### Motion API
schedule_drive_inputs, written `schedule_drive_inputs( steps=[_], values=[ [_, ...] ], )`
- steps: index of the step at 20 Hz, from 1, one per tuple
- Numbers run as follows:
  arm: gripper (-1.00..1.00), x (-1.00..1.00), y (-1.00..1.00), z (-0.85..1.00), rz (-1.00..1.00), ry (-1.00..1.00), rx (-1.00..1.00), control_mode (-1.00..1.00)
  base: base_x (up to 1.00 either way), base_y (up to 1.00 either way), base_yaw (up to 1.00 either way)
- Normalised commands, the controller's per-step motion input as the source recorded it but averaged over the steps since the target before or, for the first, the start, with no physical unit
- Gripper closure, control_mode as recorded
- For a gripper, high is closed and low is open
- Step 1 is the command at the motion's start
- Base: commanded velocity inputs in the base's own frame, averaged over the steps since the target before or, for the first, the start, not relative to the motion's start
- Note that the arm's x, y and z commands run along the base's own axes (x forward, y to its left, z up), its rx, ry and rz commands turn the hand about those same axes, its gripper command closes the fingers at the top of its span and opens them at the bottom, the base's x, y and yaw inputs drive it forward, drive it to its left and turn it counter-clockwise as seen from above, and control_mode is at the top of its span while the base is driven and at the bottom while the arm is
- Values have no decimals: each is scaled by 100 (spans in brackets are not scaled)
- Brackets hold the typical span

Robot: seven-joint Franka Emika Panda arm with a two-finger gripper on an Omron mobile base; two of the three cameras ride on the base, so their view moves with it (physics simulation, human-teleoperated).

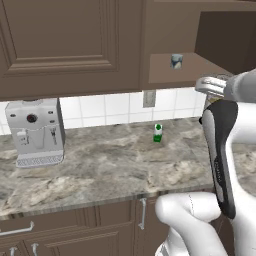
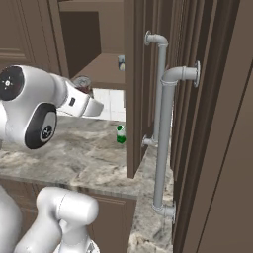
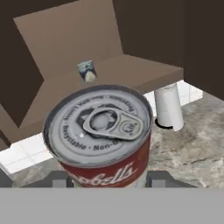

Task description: Restock the canned food cabinet by taking the new fresh canned food from the counter and placing it in the cabinet. Then, take the old canned food from the cabinet and place it on the counter.

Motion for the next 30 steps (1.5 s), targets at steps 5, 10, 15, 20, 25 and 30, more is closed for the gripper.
schedule_drive_inputs(
  steps=[5,10,15,20,25,30],
  values=[
    [100,-16,26,-57,27,46,0,-100,0,0,0],
    [100,2,36,-100,26,35,0,-100,0,0,0],
    [100,16,33,-100,19,14,0,-100,0,0,0],
    [100,22,25,-100,13,0,0,-100,0,0,0],
    [100,56,24,-92,3,-3,0,-100,0,0,0],
    [100,84,30,-66,0,0,0,-100,0,0,0]
  ],
)
